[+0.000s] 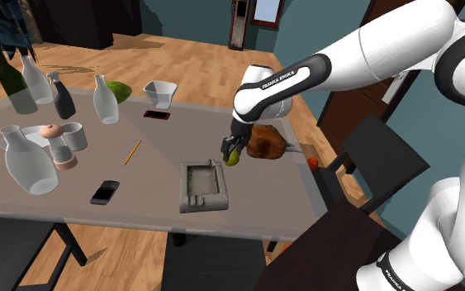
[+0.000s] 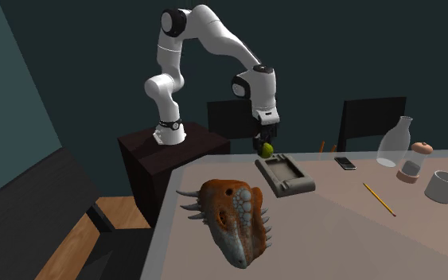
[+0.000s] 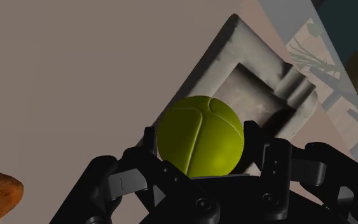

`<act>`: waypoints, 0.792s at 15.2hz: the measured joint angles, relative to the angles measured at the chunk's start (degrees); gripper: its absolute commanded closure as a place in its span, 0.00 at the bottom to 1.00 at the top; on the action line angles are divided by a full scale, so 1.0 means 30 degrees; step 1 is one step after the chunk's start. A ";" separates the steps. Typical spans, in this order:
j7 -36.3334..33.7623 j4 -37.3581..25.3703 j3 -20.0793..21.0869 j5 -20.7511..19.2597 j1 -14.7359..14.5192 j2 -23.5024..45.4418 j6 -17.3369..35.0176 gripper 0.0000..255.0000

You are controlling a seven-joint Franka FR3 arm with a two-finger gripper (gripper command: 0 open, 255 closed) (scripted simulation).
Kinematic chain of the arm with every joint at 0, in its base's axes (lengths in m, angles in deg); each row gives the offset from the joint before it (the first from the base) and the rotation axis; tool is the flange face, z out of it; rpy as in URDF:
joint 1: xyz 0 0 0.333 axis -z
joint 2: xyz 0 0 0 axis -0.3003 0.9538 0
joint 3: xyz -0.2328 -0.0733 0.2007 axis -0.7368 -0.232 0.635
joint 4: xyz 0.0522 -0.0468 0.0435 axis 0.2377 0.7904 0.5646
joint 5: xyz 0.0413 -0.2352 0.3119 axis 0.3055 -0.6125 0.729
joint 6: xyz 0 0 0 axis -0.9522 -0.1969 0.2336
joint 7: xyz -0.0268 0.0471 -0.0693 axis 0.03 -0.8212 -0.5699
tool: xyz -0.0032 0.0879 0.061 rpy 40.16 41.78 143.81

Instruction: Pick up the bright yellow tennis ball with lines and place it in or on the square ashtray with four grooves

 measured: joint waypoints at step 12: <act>-0.2502 -0.5253 0.0993 0.0248 -0.1135 0.4153 -0.0788 1.00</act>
